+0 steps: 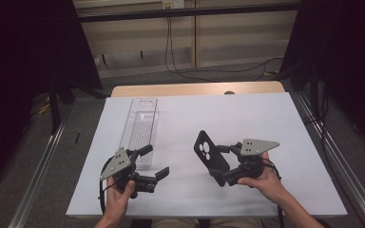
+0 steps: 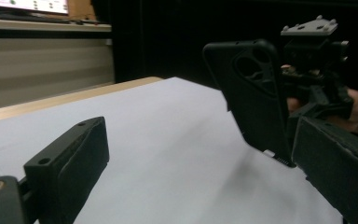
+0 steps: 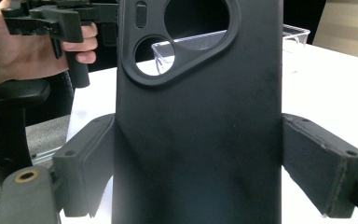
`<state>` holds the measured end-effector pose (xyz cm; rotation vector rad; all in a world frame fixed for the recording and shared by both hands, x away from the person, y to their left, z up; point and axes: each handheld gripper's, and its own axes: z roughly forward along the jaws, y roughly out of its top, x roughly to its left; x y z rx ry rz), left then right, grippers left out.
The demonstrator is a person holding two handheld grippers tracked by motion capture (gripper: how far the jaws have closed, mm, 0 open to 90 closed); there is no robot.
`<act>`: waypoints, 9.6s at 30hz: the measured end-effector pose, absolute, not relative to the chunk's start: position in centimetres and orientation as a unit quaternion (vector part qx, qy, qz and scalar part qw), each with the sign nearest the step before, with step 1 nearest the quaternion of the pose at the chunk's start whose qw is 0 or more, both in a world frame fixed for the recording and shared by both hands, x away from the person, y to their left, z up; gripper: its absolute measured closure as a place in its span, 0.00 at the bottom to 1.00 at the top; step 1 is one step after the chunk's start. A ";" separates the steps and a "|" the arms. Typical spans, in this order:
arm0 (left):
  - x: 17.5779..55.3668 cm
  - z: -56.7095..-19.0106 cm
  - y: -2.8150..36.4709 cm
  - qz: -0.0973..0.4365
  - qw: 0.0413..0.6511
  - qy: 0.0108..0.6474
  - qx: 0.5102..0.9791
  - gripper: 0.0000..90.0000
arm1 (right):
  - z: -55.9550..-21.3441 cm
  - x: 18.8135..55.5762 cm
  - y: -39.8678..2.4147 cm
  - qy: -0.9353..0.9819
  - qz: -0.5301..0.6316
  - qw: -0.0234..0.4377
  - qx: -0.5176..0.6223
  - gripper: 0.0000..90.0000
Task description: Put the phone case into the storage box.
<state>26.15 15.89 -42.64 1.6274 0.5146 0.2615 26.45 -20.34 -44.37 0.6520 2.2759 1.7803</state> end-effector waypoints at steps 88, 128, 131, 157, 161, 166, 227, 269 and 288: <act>30.8 -41.9 6.7 -0.073 0.683 0.025 0.726 0.12 | -44.6 26.0 -19.3 0.769 0.621 0.005 0.152 0.15; 30.8 -40.9 7.1 -0.022 0.646 0.100 0.757 0.16 | -44.9 26.2 -19.7 0.773 0.599 0.059 0.201 0.01; 30.8 -40.8 7.2 -0.012 0.646 0.114 0.755 0.16 | -44.9 26.3 -19.9 0.771 0.598 0.061 0.211 0.01; 31.6 -40.3 8.9 0.046 0.633 0.197 0.747 0.15 | -45.3 25.1 -23.1 0.727 0.574 0.189 0.325 0.04; 31.5 -40.1 9.1 0.060 0.630 0.206 0.747 0.15 | -45.3 24.6 -23.8 0.712 0.582 0.205 0.335 0.03; 31.4 -39.9 9.5 0.068 0.627 0.217 0.745 0.15 | -45.0 23.9 -24.4 0.700 0.577 0.231 0.351 0.00; 34.1 -34.2 13.8 0.180 0.617 0.320 0.697 0.15 | -46.9 21.5 -29.6 0.641 0.522 0.336 0.451 0.00; 39.2 -31.8 18.8 0.275 0.572 0.386 0.670 0.15 | -47.1 21.4 -29.5 0.655 0.533 0.329 0.422 0.00; 42.6 -33.2 18.7 0.297 0.557 0.420 0.652 0.15 | -47.1 21.3 -29.5 0.657 0.534 0.323 0.423 0.00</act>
